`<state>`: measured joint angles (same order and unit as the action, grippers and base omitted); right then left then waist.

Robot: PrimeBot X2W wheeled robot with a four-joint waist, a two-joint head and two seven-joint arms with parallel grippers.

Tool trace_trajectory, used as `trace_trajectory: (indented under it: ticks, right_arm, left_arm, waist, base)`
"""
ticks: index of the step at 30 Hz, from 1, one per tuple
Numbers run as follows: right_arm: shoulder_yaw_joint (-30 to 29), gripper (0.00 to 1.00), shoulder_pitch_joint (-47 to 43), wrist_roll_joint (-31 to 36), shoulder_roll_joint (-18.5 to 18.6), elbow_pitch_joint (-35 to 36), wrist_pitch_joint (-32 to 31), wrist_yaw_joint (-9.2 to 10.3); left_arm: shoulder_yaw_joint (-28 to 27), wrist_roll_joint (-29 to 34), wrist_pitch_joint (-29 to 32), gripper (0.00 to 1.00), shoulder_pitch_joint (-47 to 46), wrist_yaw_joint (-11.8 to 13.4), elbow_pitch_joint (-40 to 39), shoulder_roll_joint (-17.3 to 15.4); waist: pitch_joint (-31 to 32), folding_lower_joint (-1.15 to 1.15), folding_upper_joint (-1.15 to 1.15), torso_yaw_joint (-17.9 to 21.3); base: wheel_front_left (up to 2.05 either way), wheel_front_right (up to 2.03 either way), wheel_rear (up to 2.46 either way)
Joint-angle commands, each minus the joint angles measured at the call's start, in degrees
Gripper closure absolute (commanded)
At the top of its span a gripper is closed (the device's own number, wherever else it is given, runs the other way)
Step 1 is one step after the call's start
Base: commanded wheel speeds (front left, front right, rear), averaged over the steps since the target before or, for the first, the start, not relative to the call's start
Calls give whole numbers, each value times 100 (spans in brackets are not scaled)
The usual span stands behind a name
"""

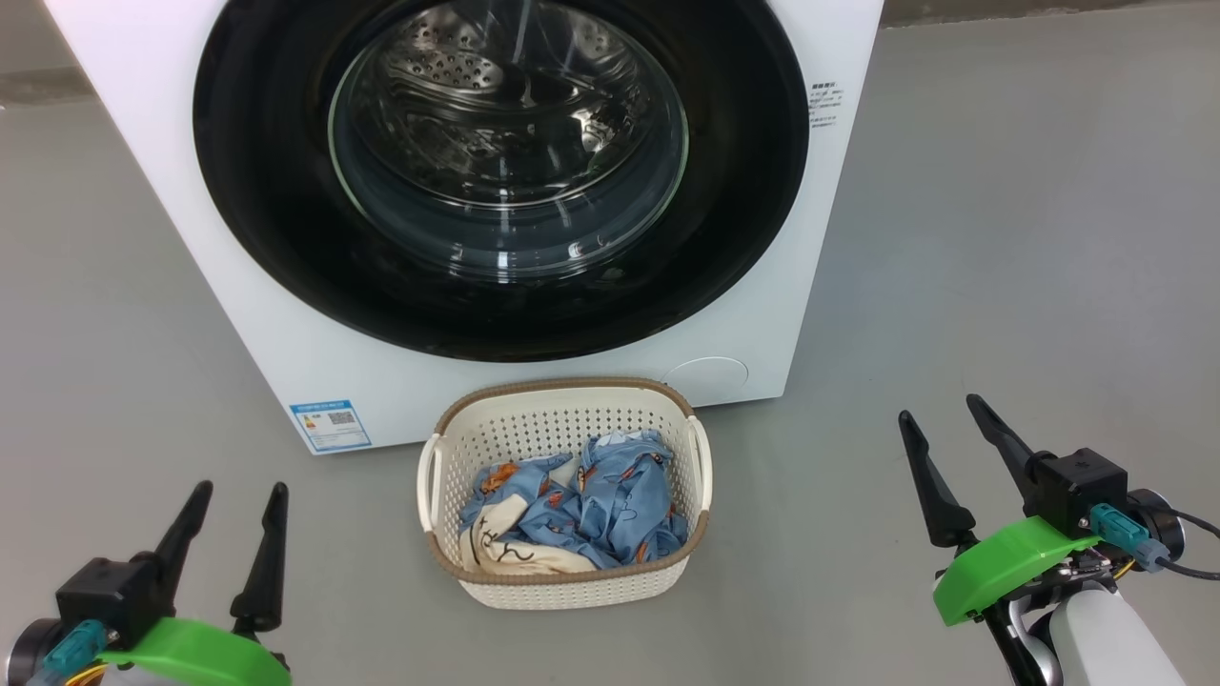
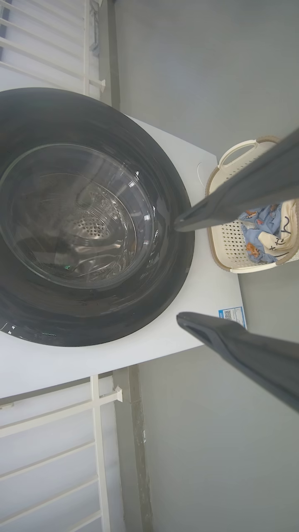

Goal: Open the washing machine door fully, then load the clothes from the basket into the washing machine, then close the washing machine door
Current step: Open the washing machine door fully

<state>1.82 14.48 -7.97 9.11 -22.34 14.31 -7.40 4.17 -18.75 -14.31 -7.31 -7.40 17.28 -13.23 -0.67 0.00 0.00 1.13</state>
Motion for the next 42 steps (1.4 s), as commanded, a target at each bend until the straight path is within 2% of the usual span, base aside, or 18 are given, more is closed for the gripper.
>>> trace_trajectory:
  ticks: [1,11,30,42]
  right_arm:
    - [119,0,207,-26,23,111,69,-9]
    - [66,0,177,-40,20,121,69,-9]
    - [-25,0,194,-46,-30,165,69,-9]
    - [-67,0,158,-34,-67,226,69,-9]
  left_arm:
    - [-204,53,-69,0,-314,-9,-82,-196]
    - [-201,111,-69,0,-330,-9,-66,-190]
    - [-447,166,-69,0,-349,-9,-232,-89]
    - [-366,159,-69,0,-274,-9,-299,-125]
  waist:
    - [1,0,0,3]
    - [-24,0,0,15]
    - [-111,0,0,9]
    - [-117,0,0,-20]
  base:
    - [0,0,0]
    - [43,43,-87]
    - [107,107,-214]
    - [24,24,-47]
